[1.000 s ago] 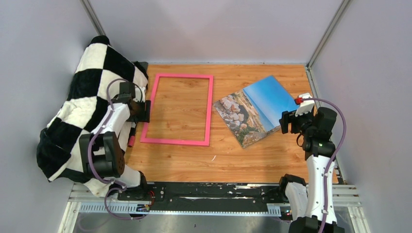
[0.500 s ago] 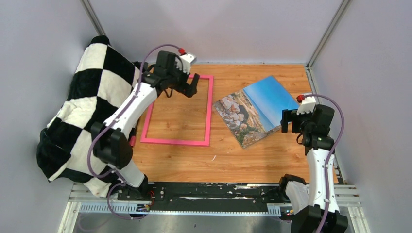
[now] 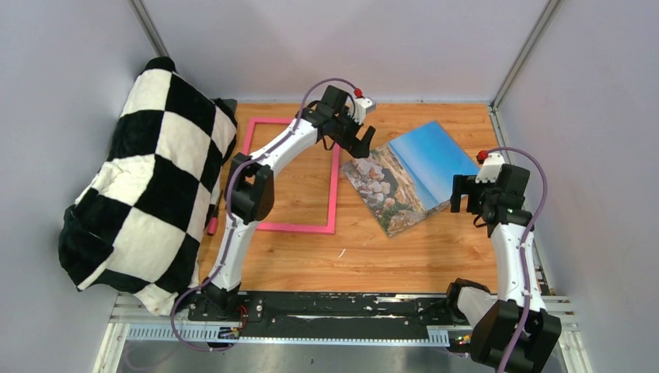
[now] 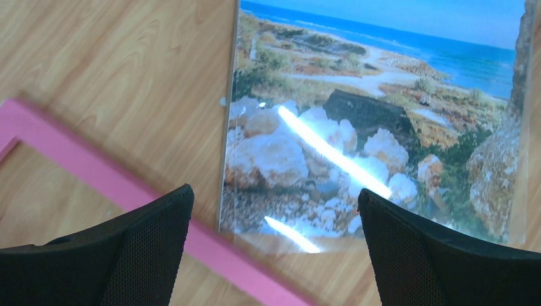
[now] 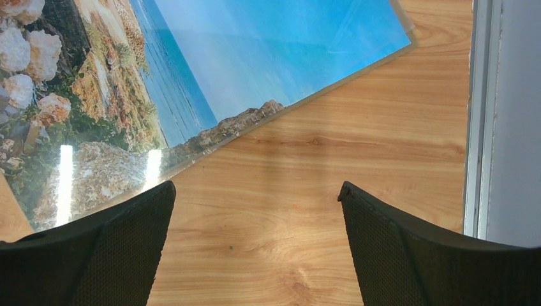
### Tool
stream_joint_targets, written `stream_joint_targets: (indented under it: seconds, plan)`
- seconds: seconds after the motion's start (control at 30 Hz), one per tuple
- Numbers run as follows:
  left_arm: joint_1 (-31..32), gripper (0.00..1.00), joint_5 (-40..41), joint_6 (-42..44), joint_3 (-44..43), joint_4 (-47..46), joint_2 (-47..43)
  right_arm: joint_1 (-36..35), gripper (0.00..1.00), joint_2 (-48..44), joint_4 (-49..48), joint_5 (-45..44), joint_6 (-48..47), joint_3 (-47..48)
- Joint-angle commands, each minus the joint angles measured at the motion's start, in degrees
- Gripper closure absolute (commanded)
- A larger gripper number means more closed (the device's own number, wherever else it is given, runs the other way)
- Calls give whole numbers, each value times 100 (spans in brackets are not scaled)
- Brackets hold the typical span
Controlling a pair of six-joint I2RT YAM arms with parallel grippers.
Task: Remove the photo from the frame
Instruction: Adjust the photo frame at the center of the board.
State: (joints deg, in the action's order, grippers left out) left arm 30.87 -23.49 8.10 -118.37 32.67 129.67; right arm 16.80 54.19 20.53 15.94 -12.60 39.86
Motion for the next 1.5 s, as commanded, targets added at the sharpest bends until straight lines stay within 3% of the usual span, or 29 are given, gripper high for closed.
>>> stream_joint_targets:
  seconds: [0.0, 0.3, 0.43, 0.87, 1.03, 1.23, 1.47]
  plan:
    - [125, 0, -283, -217, -609, -9, 527, 115, 0, 70, -48, -12, 202, 49]
    - [337, 0, 946, -168, -724, -337, 1052, 244, 0, 488, -58, 255, 328, 75]
    - [339, 0, 1054, -191, -892, -203, 1360, 256, 0, 487, -58, 294, 343, 66]
    - [299, 0, 64, -1016, -832, 105, 1870, 325, 0, 566, -67, 401, 381, 41]
    - [277, 0, -484, -1414, -67, 75, 1520, 419, 0, 619, -68, 384, 459, 69]
    - [273, 0, -568, -1691, 1147, -388, 857, 758, 0, 910, -76, 667, 727, 110]
    - [275, 0, -651, -1806, 1578, -595, 654, 957, 4, 1642, -61, 940, 955, 326]
